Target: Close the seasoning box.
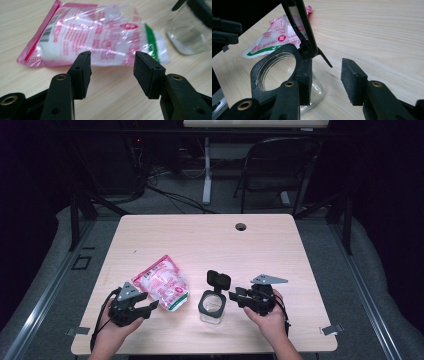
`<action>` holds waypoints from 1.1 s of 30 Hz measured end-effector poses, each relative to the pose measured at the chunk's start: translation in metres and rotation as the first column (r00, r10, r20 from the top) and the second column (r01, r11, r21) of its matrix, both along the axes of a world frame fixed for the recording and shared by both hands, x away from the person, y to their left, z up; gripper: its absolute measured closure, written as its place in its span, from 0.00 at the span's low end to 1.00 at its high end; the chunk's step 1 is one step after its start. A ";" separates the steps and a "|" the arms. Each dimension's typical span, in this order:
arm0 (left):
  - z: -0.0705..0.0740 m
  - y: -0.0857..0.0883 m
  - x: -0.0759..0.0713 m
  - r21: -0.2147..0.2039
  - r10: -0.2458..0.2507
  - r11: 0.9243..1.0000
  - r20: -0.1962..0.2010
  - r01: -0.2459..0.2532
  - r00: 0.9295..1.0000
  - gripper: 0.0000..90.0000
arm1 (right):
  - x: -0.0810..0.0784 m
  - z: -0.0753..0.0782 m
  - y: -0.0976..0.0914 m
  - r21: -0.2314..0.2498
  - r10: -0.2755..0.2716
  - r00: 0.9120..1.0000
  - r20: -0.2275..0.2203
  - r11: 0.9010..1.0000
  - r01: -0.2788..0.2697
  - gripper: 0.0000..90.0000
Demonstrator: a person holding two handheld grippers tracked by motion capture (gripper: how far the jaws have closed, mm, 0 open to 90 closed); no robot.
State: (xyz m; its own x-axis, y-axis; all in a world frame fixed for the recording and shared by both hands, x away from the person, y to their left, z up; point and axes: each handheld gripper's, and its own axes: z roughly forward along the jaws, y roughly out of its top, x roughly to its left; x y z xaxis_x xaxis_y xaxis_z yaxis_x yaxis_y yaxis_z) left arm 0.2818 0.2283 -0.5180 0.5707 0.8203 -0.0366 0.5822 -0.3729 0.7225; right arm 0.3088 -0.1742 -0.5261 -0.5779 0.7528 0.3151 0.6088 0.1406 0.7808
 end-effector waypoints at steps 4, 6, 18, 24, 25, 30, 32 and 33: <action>-0.008 0.012 0.003 -0.040 0.032 0.999 -0.033 -0.033 0.999 0.52 | 0.000 -0.001 0.000 0.007 -0.005 1.000 -0.005 1.000 0.005 0.67; -0.012 0.014 0.004 -0.033 0.033 0.999 -0.036 -0.035 0.999 0.52 | 0.000 -0.002 0.000 0.002 -0.004 1.000 -0.005 1.000 0.004 0.67; -0.027 0.006 0.005 0.087 0.012 0.996 0.008 -0.012 1.000 0.47 | 0.000 -0.005 0.004 -0.017 0.006 1.000 -0.010 1.000 -0.006 0.65; -0.031 0.006 0.007 0.104 0.038 0.994 0.019 -0.040 0.999 0.39 | 0.000 -0.005 0.004 -0.022 0.006 1.000 -0.007 1.000 -0.006 0.65; -0.031 0.006 0.008 0.105 0.041 0.994 0.017 -0.042 0.999 0.38 | 0.000 -0.005 0.004 -0.021 0.006 1.000 -0.007 1.000 -0.007 0.65; -0.035 0.003 0.013 0.133 0.050 0.990 0.018 -0.052 0.999 0.33 | -0.002 -0.006 0.003 -0.018 0.000 1.000 -0.005 1.000 0.000 0.64; -0.036 0.001 0.014 0.143 0.047 0.988 0.023 -0.050 0.999 0.32 | -0.003 -0.006 0.002 -0.021 0.002 1.000 -0.005 1.000 -0.002 0.63; -0.036 0.000 0.015 0.141 0.048 0.989 0.024 -0.051 0.999 0.31 | -0.004 -0.006 0.001 -0.020 -0.002 1.000 -0.001 1.000 0.002 0.63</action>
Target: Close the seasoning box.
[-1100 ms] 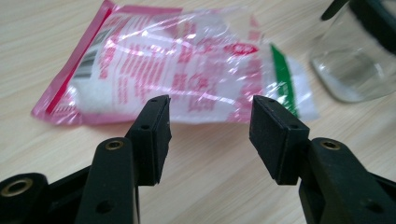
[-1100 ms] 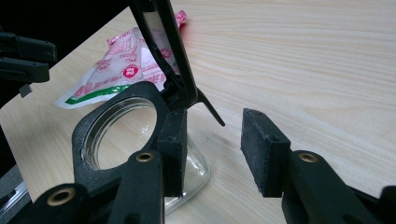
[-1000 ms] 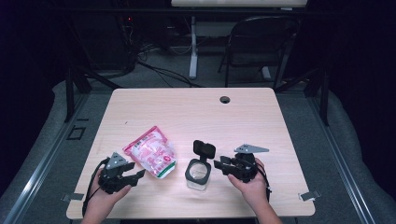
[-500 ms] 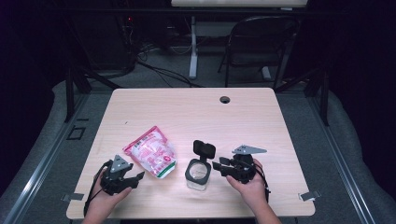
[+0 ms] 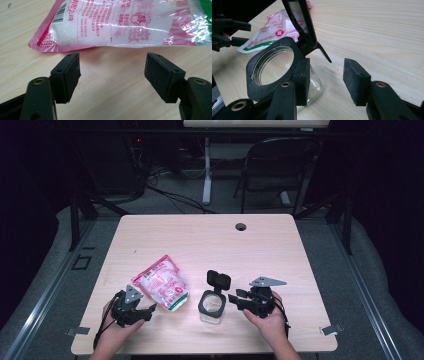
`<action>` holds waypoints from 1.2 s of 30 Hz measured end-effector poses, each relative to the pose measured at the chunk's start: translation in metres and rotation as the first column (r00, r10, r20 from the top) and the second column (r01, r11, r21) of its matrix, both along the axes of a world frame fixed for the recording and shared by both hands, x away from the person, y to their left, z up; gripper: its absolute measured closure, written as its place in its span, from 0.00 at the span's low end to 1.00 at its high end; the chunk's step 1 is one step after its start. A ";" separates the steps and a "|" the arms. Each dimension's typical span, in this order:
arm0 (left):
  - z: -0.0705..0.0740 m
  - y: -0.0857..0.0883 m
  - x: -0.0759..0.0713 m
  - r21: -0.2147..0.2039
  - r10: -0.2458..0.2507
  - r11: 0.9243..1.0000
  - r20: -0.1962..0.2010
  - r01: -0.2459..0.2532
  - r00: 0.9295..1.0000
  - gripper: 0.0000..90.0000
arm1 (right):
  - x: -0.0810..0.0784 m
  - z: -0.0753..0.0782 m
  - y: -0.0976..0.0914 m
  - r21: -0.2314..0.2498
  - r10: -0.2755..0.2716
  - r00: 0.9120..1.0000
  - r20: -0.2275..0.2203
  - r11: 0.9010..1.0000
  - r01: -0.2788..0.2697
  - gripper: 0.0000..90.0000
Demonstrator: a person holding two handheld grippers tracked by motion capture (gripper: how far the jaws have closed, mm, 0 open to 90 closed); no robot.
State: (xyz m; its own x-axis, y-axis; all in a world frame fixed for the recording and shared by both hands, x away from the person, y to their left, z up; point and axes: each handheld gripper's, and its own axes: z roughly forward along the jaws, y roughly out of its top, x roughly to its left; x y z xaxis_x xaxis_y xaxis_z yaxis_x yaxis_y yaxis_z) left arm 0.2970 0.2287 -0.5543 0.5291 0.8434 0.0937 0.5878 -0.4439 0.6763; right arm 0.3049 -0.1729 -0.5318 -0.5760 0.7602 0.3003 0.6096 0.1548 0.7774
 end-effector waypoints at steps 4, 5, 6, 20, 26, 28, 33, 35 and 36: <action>-0.002 -0.003 0.005 0.021 -0.004 1.000 0.003 0.004 1.000 0.31 | -0.004 0.001 -0.005 -0.003 -0.010 1.000 0.011 1.000 0.010 0.63; -0.003 -0.004 0.007 0.028 -0.006 1.000 0.008 0.006 1.000 0.31 | -0.005 0.001 -0.006 -0.002 -0.016 1.000 0.011 1.000 0.016 0.63; -0.004 -0.005 0.008 0.036 -0.004 0.999 0.010 0.003 1.000 0.31 | -0.006 0.001 -0.007 -0.001 -0.022 1.000 0.017 1.000 0.022 0.63; -0.004 -0.020 0.021 0.115 -0.062 0.992 0.040 0.057 0.997 0.31 | -0.020 0.002 -0.027 -0.004 -0.082 0.996 0.028 0.997 0.082 0.62; -0.002 -0.029 0.023 0.151 -0.116 0.983 0.066 0.105 0.991 0.32 | -0.023 0.002 -0.032 -0.003 -0.097 0.995 0.030 0.995 0.097 0.62; -0.002 -0.032 0.023 0.153 -0.143 0.980 0.072 0.131 0.987 0.33 | -0.024 0.001 -0.033 -0.001 -0.104 0.994 0.031 0.995 0.104 0.62; -0.004 -0.035 0.024 0.151 -0.171 0.975 0.064 0.160 0.983 0.33 | -0.025 0.001 -0.034 0.002 -0.106 0.994 0.031 0.994 0.106 0.61; -0.006 -0.036 0.025 0.155 -0.173 0.975 0.063 0.162 0.983 0.32 | -0.025 0.001 -0.034 0.006 -0.108 0.994 0.031 0.994 0.108 0.61; -0.006 -0.036 0.025 0.162 -0.178 0.973 0.066 0.165 0.982 0.32 | -0.026 0.001 -0.034 0.011 -0.110 0.994 0.029 0.994 0.109 0.61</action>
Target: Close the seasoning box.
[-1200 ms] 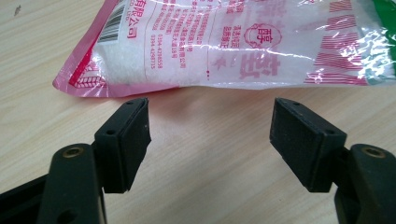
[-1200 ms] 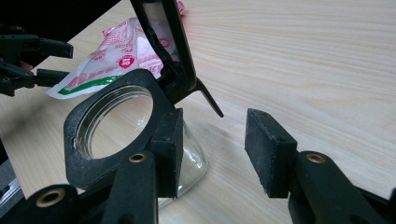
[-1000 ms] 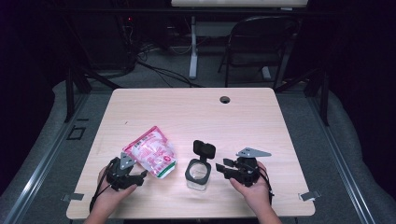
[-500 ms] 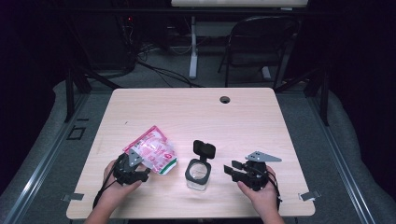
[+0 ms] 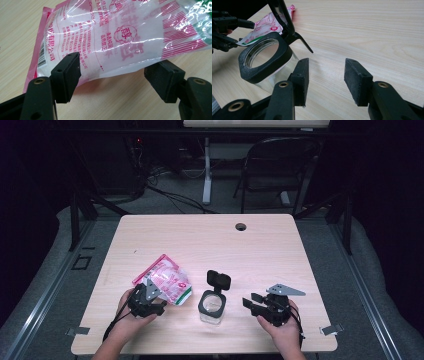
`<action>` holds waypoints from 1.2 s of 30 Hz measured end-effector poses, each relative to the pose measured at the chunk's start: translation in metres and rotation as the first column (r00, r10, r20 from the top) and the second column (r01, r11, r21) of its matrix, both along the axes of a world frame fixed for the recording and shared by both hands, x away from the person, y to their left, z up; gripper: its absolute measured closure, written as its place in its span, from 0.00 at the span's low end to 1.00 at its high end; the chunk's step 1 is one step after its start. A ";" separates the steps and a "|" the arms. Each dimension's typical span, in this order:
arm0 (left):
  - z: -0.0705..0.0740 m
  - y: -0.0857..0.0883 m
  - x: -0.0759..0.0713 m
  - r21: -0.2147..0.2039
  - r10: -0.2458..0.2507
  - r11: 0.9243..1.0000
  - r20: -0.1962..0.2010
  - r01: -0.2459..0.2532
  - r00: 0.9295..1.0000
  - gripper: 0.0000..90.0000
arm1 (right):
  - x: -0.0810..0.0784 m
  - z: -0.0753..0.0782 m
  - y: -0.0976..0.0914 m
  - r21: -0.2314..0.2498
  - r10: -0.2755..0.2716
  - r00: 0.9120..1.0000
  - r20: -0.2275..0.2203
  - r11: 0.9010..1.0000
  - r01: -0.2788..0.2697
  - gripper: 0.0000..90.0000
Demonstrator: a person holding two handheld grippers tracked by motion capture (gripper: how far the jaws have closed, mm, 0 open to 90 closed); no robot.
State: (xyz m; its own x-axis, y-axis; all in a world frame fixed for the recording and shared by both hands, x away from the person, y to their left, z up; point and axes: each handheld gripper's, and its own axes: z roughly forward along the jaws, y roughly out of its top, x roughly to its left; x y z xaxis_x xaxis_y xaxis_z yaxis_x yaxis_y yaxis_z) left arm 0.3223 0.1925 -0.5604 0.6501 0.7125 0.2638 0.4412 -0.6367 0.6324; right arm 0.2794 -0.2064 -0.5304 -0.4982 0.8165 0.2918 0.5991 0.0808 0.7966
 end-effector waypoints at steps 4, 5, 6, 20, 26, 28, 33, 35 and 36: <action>-0.003 -0.003 0.001 0.029 -0.016 0.999 0.014 0.016 1.000 0.31 | 0.000 0.000 0.000 -0.002 0.000 1.000 0.002 1.000 0.000 0.61; -0.003 -0.004 0.001 0.032 -0.019 0.999 0.017 0.018 1.000 0.31 | 0.000 0.000 0.000 -0.005 0.001 1.000 0.000 1.000 -0.001 0.61; -0.004 -0.005 0.001 0.038 -0.022 0.999 0.027 0.021 0.999 0.31 | 0.000 0.000 -0.001 -0.010 0.001 1.000 0.000 1.000 -0.002 0.61; -0.012 -0.013 0.007 0.102 -0.055 0.994 0.081 0.047 0.995 0.31 | 0.000 -0.001 0.001 -0.010 0.004 1.000 -0.005 1.000 -0.004 0.61; -0.017 -0.014 0.010 0.118 -0.060 0.992 0.103 0.048 0.993 0.32 | 0.000 -0.002 0.001 -0.006 0.003 1.000 -0.004 1.000 -0.003 0.61; -0.017 -0.014 0.011 0.118 -0.062 0.992 0.107 0.050 0.992 0.33 | 0.000 -0.002 0.002 -0.005 0.003 1.000 -0.004 1.000 -0.003 0.61; -0.019 -0.014 0.011 0.116 -0.067 0.992 0.124 0.052 0.990 0.35 | 0.001 -0.003 0.002 0.000 0.003 1.000 -0.006 1.000 -0.003 0.61; -0.020 -0.013 0.012 0.110 -0.068 0.992 0.126 0.054 0.990 0.39 | 0.001 -0.003 0.002 -0.001 0.003 1.000 -0.006 1.000 -0.003 0.61; -0.020 -0.013 0.012 0.107 -0.064 0.993 0.128 0.050 0.990 0.40 | 0.001 -0.003 0.002 -0.001 0.003 1.000 -0.006 1.000 -0.003 0.61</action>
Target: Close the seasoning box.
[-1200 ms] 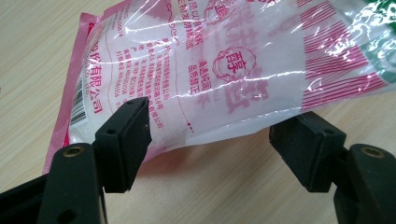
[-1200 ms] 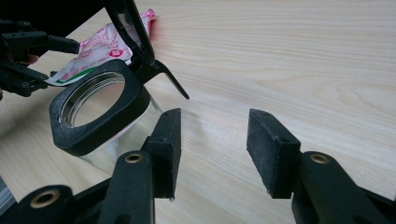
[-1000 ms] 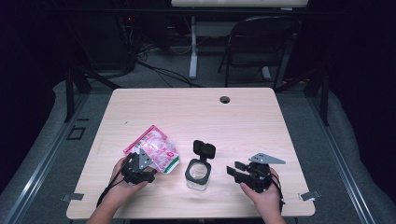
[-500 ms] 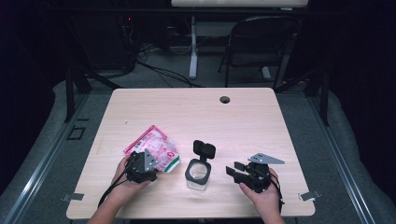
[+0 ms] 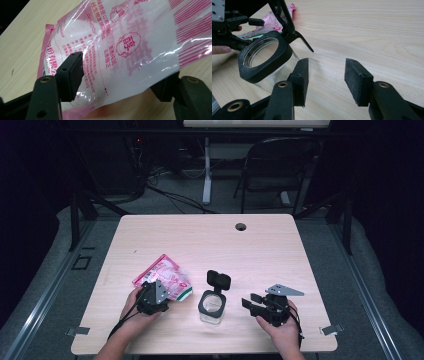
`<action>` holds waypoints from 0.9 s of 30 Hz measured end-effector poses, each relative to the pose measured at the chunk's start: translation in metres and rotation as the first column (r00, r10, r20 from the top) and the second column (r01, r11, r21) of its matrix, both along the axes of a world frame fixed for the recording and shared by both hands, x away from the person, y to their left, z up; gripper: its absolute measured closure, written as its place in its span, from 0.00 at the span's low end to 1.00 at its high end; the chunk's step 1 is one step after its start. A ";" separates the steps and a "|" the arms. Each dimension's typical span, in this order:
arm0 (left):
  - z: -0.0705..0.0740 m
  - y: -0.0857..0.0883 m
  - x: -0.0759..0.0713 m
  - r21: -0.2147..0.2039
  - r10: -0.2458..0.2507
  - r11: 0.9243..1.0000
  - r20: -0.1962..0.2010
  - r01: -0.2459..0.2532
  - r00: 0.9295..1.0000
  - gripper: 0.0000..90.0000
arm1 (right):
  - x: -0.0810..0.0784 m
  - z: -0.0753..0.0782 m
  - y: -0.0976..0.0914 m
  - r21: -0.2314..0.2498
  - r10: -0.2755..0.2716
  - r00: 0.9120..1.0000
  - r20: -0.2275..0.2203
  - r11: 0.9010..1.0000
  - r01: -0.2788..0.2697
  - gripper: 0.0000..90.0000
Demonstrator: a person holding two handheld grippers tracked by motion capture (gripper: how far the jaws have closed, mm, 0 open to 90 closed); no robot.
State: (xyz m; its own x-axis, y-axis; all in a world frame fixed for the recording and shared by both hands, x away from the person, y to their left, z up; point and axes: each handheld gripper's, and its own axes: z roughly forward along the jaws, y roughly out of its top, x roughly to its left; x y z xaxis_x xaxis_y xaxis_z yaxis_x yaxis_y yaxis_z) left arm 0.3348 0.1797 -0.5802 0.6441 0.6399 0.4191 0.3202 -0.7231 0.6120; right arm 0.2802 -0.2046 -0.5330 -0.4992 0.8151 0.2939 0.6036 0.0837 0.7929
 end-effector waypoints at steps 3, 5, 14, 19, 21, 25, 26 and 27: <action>-0.002 0.002 0.001 -0.028 0.010 1.000 -0.002 -0.010 1.000 0.43 | 0.000 0.000 0.000 -0.001 0.001 1.000 -0.001 1.000 -0.001 0.60; -0.001 0.002 0.001 -0.034 0.015 0.999 -0.002 -0.015 1.000 0.45 | 0.000 0.000 0.000 -0.002 0.000 1.000 -0.001 1.000 0.000 0.60; -0.002 0.005 0.005 -0.058 0.019 0.998 -0.010 -0.019 1.000 0.51 | 0.000 0.000 0.001 -0.009 0.003 1.000 0.000 1.000 -0.003 0.60; -0.002 0.004 0.006 -0.065 0.026 0.998 -0.007 -0.026 1.000 0.57 | 0.000 -0.001 0.001 -0.009 0.003 1.000 0.000 1.000 -0.003 0.60; -0.001 0.005 0.007 -0.068 0.024 0.997 -0.015 -0.025 1.000 0.61 | 0.000 -0.001 0.001 -0.008 0.003 1.000 -0.001 1.000 -0.003 0.60; -0.001 0.006 0.008 -0.082 0.020 0.996 -0.017 -0.022 1.000 0.66 | 0.001 -0.001 0.000 -0.003 0.001 1.000 -0.002 1.000 -0.001 0.60; -0.001 0.006 0.009 -0.087 0.022 0.996 -0.015 -0.024 1.000 0.68 | 0.000 -0.001 0.000 -0.004 0.001 1.000 -0.002 1.000 -0.001 0.60; -0.001 0.007 0.009 -0.093 0.020 0.995 -0.021 -0.022 1.000 0.70 | 0.001 -0.001 0.000 -0.003 0.001 1.000 0.001 1.000 -0.001 0.60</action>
